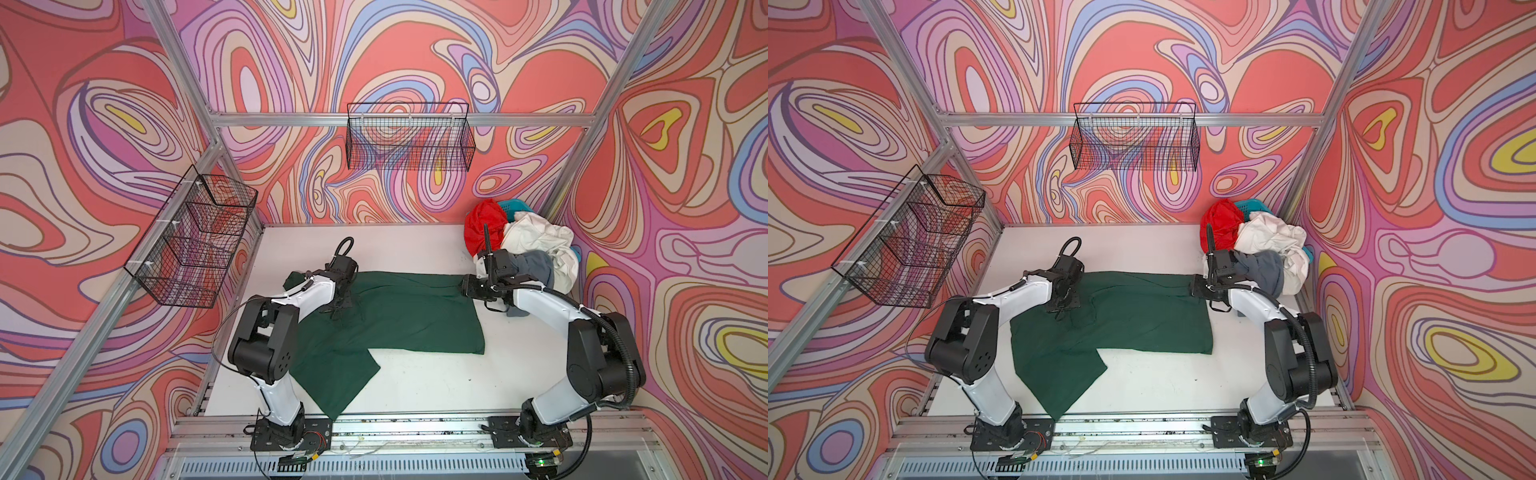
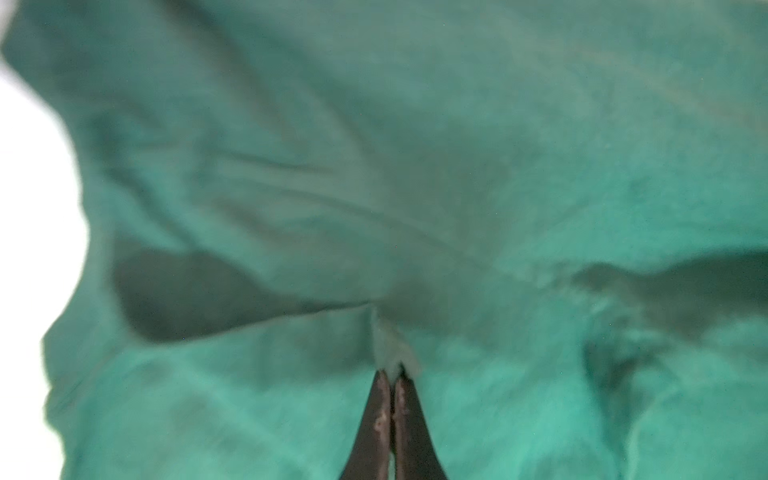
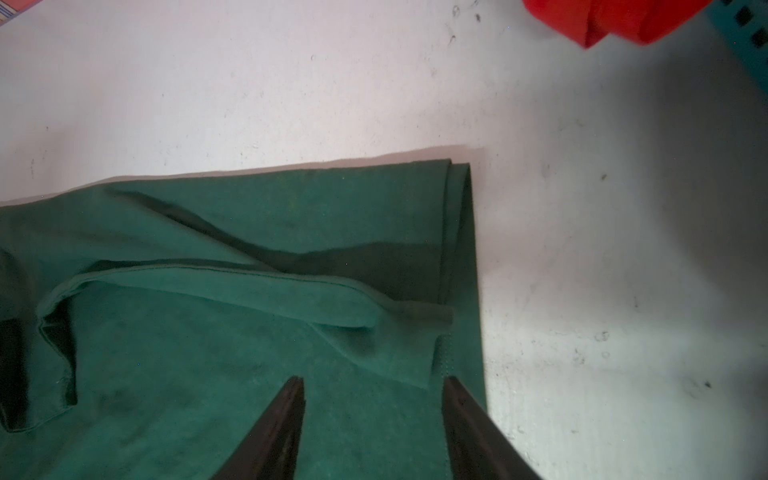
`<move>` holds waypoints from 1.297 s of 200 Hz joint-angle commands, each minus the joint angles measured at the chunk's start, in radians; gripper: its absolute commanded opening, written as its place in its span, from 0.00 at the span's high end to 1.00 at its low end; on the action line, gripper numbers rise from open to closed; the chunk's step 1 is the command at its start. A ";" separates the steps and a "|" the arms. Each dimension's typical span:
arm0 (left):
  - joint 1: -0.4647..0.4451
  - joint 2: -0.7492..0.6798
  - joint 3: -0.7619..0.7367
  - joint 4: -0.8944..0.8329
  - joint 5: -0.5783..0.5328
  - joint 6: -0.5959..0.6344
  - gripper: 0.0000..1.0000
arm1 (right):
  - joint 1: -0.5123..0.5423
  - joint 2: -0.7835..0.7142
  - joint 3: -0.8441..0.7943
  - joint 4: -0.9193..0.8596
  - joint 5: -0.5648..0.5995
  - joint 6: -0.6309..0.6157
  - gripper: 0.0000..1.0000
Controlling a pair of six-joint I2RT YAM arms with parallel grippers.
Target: Fold and stack the t-shirts
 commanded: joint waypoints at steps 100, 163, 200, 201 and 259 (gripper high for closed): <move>0.047 -0.488 -0.379 -0.068 -0.193 -0.353 1.00 | 0.069 0.133 0.100 -0.033 0.160 -0.016 0.42; 0.133 -0.500 -0.404 -0.022 -0.120 -0.291 1.00 | 0.095 0.159 0.098 0.016 0.223 -0.012 0.64; 0.150 -0.467 -0.416 -0.002 -0.102 -0.292 1.00 | 0.096 0.137 0.065 0.036 0.251 -0.015 0.96; 0.151 -0.466 -0.417 -0.003 -0.102 -0.292 1.00 | 0.096 0.136 0.064 0.036 0.252 -0.016 0.97; 0.194 -0.453 -0.442 0.043 -0.058 -0.272 1.00 | 0.097 0.030 -0.046 0.085 0.307 0.026 1.00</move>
